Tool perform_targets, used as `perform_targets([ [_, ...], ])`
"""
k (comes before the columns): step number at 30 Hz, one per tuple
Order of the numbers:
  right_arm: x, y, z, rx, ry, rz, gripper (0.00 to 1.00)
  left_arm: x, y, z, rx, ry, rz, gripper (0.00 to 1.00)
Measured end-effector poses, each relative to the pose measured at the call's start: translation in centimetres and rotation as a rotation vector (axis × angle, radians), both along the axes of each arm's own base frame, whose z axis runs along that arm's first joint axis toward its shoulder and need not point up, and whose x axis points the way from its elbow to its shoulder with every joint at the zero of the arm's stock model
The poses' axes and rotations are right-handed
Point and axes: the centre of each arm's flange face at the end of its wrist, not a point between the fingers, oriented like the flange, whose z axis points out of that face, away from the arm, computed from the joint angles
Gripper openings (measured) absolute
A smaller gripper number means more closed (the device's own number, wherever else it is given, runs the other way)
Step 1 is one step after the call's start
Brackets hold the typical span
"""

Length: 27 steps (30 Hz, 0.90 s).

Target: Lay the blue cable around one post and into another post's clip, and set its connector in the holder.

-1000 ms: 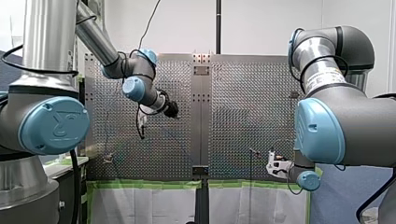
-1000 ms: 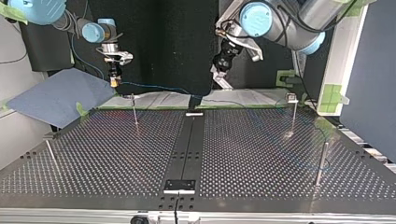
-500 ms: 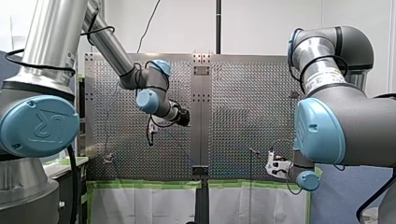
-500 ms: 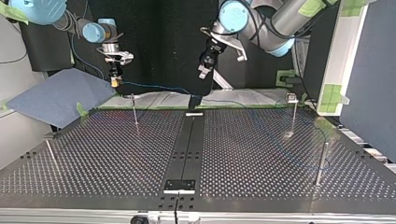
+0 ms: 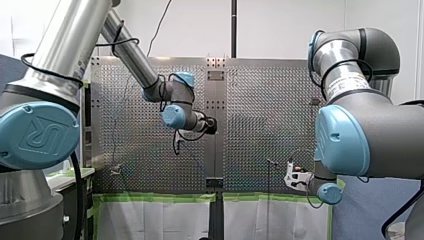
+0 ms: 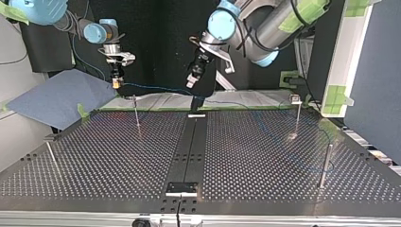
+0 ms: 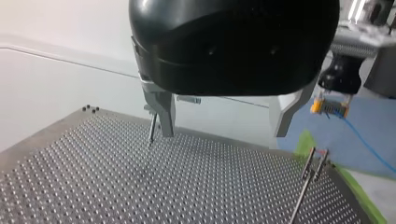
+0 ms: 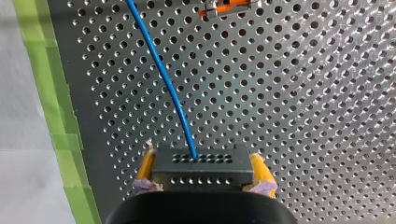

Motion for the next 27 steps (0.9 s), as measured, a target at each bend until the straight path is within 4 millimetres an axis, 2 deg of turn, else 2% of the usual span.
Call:
perform_targets([
  [13,0.0,0.0,0.0,-0.001,0.0,0.0,0.0,1.4,-0.4,-4.7,0.013,-0.013,0.015,1.0],
  [27,0.0,0.0,0.0,0.001,0.001,0.0,0.0,2.5,-2.9,-9.2,-0.013,-0.048,-0.018,1.0],
])
